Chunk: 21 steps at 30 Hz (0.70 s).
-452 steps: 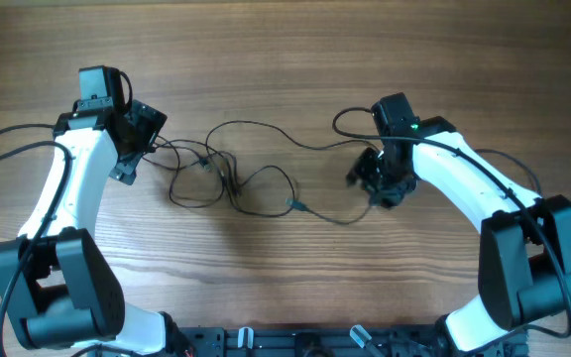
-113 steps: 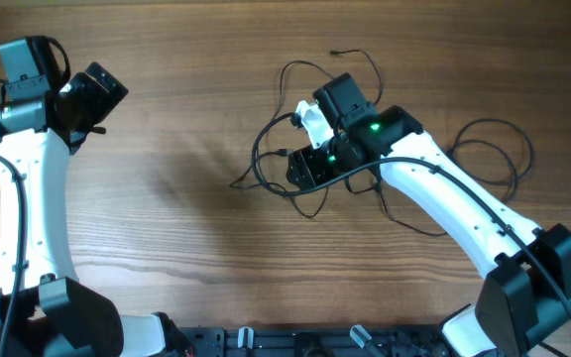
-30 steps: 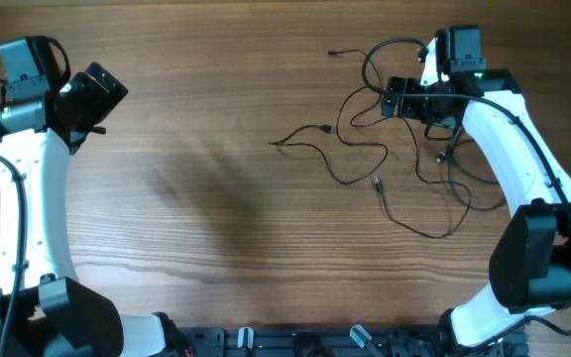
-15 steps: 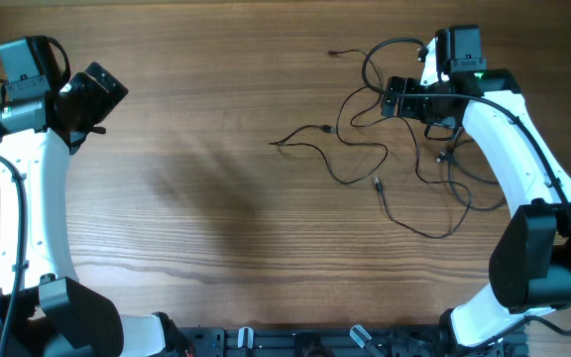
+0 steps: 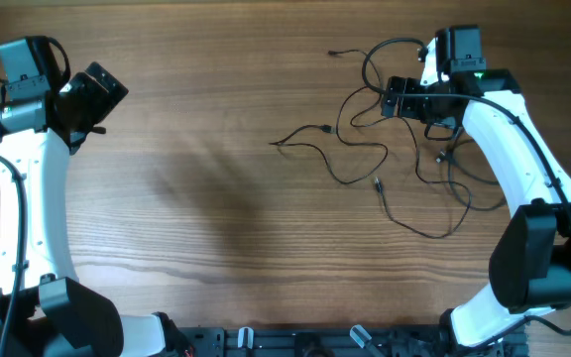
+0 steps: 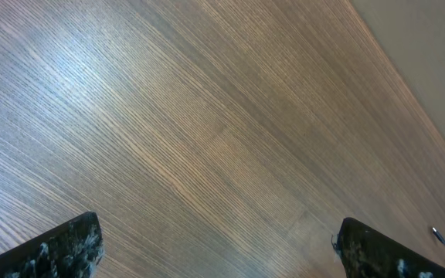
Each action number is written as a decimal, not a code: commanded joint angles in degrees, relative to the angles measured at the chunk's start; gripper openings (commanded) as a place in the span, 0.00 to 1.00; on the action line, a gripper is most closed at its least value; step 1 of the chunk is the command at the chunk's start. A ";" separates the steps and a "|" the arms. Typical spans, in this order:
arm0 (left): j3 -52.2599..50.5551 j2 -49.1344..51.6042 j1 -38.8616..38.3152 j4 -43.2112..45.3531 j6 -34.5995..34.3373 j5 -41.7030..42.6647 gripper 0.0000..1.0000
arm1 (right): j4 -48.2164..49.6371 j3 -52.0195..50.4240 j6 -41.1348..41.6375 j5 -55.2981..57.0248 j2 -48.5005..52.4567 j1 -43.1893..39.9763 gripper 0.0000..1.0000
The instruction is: Untangle cables
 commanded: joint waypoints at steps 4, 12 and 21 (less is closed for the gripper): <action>0.11 0.24 0.37 0.13 -0.59 -0.33 1.00 | 0.17 -0.22 0.02 1.20 0.81 0.15 1.00; 0.11 -2.14 -0.72 0.13 -0.59 -0.33 1.00 | 0.17 -0.22 0.00 1.20 0.81 0.13 1.00; 0.11 -9.25 -12.90 0.13 -0.59 -0.33 1.00 | 0.17 -0.22 0.00 1.20 0.81 0.15 1.00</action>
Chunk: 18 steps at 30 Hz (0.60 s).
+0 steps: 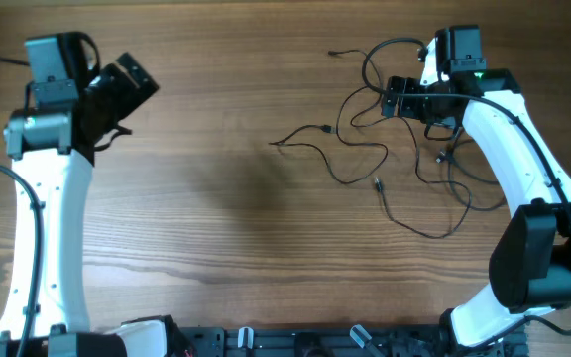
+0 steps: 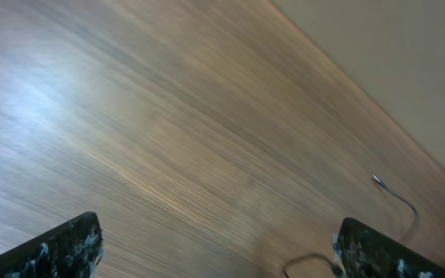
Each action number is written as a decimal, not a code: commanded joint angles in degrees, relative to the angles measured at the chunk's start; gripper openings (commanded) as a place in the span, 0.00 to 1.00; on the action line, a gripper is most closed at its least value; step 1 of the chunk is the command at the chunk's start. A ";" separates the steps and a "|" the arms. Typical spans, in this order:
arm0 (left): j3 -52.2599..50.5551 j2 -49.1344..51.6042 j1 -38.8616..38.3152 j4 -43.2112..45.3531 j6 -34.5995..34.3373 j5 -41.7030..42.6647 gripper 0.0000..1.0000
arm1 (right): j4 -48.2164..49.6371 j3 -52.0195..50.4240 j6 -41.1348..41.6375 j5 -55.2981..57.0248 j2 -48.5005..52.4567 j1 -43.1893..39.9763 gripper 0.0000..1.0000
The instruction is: Untangle cables
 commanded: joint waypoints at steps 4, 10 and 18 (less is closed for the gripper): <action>-0.72 -2.25 -10.97 0.13 -0.59 -0.02 1.00 | 0.17 -0.22 0.00 1.20 0.81 0.15 1.00; -7.58 -2.62 -23.61 0.13 -0.59 -0.02 1.00 | 0.17 -0.22 0.02 1.20 0.81 0.15 1.00; -16.74 -2.95 -30.51 0.57 -0.59 -2.60 1.00 | 0.17 -0.22 0.02 1.20 0.81 0.15 1.00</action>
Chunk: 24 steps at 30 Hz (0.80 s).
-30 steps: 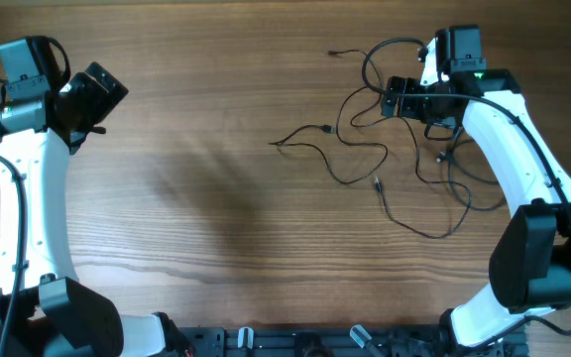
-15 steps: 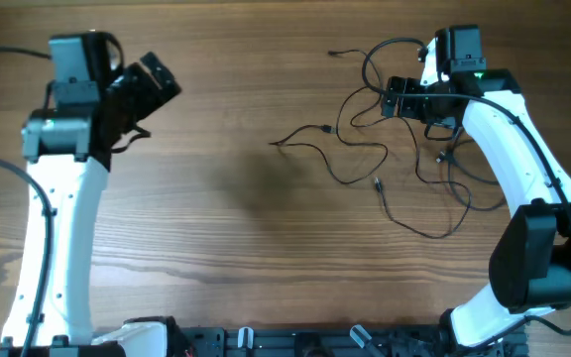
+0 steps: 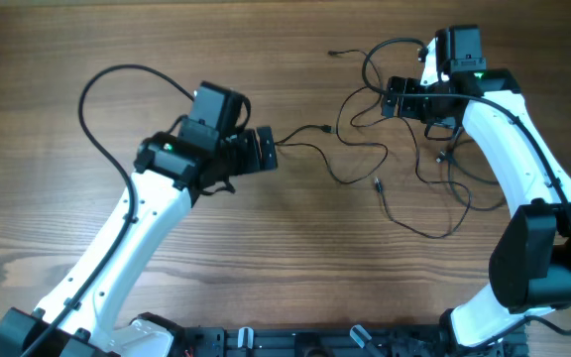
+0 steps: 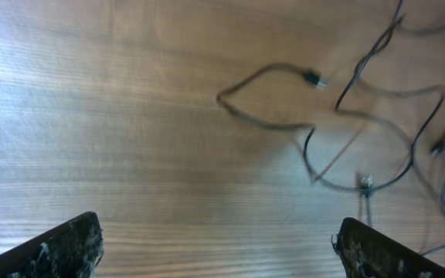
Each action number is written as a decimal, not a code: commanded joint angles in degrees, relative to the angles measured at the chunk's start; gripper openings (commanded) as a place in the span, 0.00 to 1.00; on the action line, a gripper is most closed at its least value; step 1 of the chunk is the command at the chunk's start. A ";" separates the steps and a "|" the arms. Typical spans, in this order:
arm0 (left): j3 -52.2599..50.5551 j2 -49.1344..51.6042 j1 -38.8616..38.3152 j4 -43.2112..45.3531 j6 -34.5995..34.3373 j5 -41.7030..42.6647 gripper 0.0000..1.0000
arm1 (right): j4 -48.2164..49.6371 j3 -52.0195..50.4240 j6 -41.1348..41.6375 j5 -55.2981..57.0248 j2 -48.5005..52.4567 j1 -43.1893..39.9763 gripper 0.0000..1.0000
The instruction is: Untangle cables
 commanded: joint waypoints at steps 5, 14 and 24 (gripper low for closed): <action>-15.82 -5.20 -0.59 29.14 -0.57 -2.89 1.00 | 0.15 -0.22 0.02 1.03 0.81 0.13 1.00; -35.43 -14.36 0.90 55.12 -0.57 -3.74 1.00 | 0.15 -0.22 0.02 1.01 0.81 0.13 0.99; -62.01 -34.71 1.27 73.70 -0.79 -4.17 1.00 | 0.15 -0.22 0.02 1.01 0.79 0.13 1.00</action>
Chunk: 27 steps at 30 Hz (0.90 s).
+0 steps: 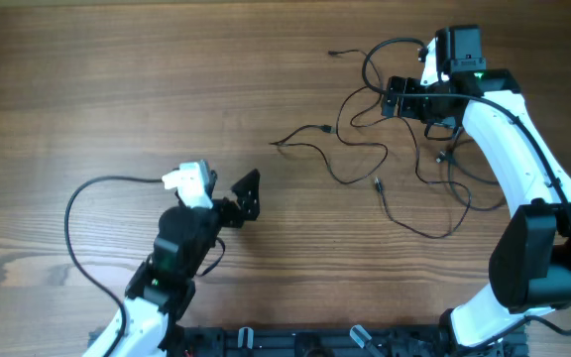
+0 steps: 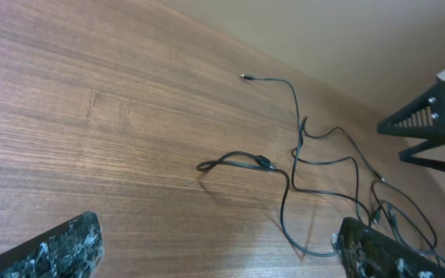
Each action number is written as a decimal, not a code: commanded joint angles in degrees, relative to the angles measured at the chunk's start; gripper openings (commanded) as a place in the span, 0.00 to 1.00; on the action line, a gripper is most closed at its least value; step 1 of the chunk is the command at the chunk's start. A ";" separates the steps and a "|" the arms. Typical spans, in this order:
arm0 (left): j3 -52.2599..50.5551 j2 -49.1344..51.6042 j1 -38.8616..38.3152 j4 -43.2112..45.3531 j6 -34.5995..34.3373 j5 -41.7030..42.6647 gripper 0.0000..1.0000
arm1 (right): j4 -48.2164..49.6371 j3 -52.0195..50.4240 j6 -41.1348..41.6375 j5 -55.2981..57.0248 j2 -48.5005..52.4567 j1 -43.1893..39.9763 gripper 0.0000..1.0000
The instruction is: Untangle cables
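A tangle of thin black cables (image 1: 404, 134) lies at the table's right back. One loose end with a small plug (image 1: 323, 128) reaches left toward the middle, and shows in the left wrist view as the plug (image 2: 263, 162). My left gripper (image 1: 249, 190) hovers open and empty near the table's middle front, short of that end, its fingers (image 2: 60, 249) wide apart. My right gripper (image 1: 397, 97) sits over the top of the tangle. Whether its jaws hold a cable is hidden.
The wooden table (image 1: 147, 59) bears nothing else. My left arm's own black lead (image 1: 72, 213) loops out at the front left. A dark rail (image 1: 295, 342) runs along the front edge. The right arm (image 1: 509, 139) arches over the right side of the tangle.
My left gripper was beside the cable's left end at the table's middle; now it sits nearer the front, looking obliquely across at the tangle. The cables and right arm are unchanged.
My left gripper was first open at the far left back, then slightly further right. After that it was at the middle beside the loose cable end, and now it is nearer the front. It stayed open and empty throughout. The right arm and cables kept their places.
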 commanded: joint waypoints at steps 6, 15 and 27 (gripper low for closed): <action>-8.96 -22.36 0.26 -7.17 -0.15 -2.78 1.00 | 0.15 -0.22 0.00 1.01 0.81 0.15 1.00; -8.96 -47.58 3.19 -29.22 0.09 -4.09 1.00 | 0.15 -0.22 0.02 1.01 0.81 0.15 0.99; -8.96 -51.93 9.92 -29.57 2.69 -0.26 1.00 | 0.15 -0.22 0.02 1.01 0.81 0.15 1.00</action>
